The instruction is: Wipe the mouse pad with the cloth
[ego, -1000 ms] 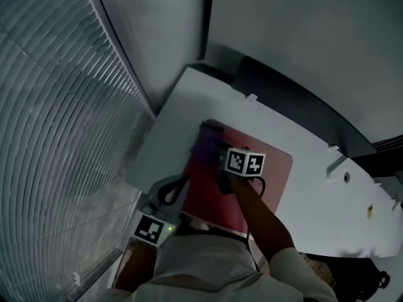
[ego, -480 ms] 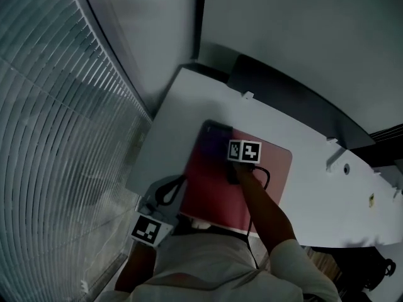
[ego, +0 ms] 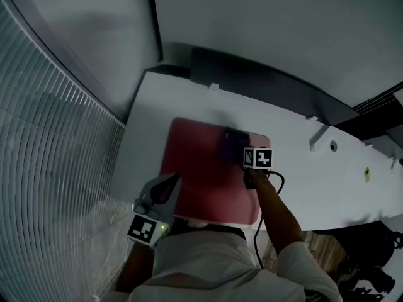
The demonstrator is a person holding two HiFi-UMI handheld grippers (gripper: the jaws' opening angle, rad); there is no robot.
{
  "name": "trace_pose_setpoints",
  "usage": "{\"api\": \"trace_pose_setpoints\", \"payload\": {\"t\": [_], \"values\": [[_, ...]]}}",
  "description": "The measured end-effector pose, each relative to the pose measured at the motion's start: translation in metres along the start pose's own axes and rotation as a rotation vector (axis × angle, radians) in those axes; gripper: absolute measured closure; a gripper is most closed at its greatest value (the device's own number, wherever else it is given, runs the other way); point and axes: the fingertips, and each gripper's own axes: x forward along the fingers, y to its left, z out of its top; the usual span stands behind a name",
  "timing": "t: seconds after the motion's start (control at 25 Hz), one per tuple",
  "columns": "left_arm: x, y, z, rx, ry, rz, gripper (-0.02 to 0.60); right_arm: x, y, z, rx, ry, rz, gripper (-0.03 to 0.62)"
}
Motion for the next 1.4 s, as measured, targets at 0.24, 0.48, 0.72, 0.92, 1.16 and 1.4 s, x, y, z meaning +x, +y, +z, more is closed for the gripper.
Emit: {"api": "trace_pose_setpoints", "payload": {"t": [0.24, 0.48, 0.72, 0.92, 1.16, 1.4], "values": [[0.023, -0.030, -0.006, -0.019, 0.009, -0.041, 0.580, -0.033, -0.092, -0.025, 0.051, -0.027, -0.114, 0.542], [0.039, -0.057, -0.013, 0.000, 0.029, -0.068, 0.580, -0.066, -0.154, -0.044, 0.056, -0.028, -0.197, 0.542], [0.046, -0.073, -0.004, -0.019, 0.015, -0.063, 0.580, -0.120, -0.133, -0.039, 0.049, -0.163, -0.130, 0.543], [0.038, -0.060, -0.001, -0.020, 0.009, -0.032, 0.580, -0.150, -0.029, -0.024, 0.046, -0.259, 0.132, 0.543], [-0.006, -0.010, 0.003, -0.023, 0.001, 0.093, 0.580, -0.108, 0.140, -0.016, -0.002, -0.163, 0.481, 0.543], [-0.059, 0.036, -0.005, -0.046, 0.000, 0.212, 0.580, -0.045, 0.269, -0.012, -0.037, -0.058, 0.610, 0.543]]}}
